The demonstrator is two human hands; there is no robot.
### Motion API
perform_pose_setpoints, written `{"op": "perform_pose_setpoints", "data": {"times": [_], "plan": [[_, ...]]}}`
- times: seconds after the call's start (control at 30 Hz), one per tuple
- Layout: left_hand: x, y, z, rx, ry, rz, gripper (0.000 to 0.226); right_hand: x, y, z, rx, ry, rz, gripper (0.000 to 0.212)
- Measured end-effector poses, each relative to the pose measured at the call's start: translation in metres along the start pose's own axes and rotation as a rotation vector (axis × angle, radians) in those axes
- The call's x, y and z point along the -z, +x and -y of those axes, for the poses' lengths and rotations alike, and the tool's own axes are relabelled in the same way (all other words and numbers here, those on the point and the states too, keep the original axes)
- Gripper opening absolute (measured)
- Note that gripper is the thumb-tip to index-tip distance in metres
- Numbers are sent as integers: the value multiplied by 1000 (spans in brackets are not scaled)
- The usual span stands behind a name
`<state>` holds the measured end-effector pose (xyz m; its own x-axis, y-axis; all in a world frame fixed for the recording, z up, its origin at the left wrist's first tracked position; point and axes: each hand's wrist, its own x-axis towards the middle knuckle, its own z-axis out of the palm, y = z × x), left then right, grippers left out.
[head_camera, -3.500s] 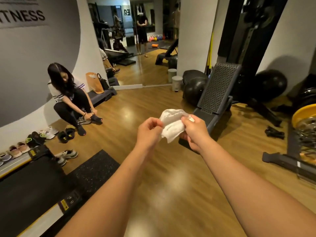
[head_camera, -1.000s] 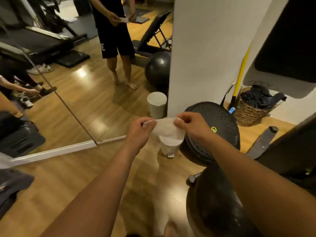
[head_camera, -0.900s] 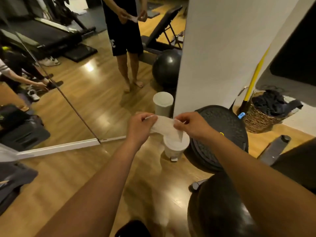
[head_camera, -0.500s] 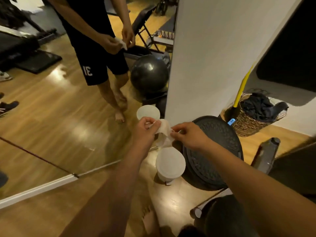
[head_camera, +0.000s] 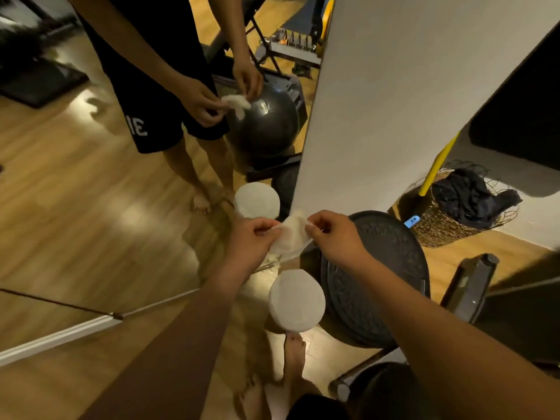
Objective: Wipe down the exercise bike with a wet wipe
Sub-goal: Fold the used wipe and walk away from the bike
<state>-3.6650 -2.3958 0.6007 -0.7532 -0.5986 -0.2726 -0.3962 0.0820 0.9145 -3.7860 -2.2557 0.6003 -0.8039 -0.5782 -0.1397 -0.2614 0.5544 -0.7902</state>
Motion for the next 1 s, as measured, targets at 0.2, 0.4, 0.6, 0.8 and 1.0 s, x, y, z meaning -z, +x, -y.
{"op": "perform_pose_setpoints", "data": {"times": [0.2,0.4,0.6,0.8,1.0], "plan": [[-27,17,42,163,-28,20,19,-25,5,-40,-75,117,1,5],[-53,22,67,261,-94,66,12,-31,2,-70,-239,243,36,5],[-65,29,92,283,-52,105,10,-37,2,-99,-311,239,62,5],[-85,22,126,424,-39,169,8,-58,-15,-137,-439,263,78,12],[-116,27,186,509,5,245,6,-97,-38,-185,-610,333,101,13]]}}
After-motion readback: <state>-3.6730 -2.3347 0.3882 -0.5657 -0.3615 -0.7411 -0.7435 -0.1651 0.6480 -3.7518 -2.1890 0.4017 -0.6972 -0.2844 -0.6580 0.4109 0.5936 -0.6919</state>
